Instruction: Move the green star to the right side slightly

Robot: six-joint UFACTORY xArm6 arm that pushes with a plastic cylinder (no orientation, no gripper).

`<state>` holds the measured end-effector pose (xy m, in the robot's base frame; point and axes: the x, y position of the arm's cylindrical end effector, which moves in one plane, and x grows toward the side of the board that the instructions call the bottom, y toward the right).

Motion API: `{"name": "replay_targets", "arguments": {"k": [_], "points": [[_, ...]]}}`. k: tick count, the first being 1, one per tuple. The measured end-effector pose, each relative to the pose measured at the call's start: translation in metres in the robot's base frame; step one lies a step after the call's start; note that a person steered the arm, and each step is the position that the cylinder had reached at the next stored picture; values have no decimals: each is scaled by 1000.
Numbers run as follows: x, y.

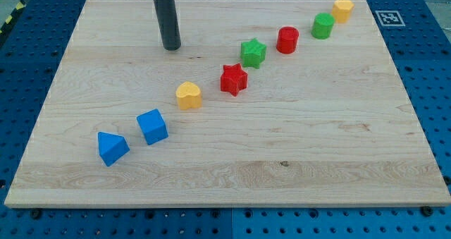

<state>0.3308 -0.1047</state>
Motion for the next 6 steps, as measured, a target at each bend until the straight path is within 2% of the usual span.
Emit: {"name": "replay_targets", "arguments": {"k": [1, 4, 6], "points": [[0, 27], [1, 156], [0, 176]]}}
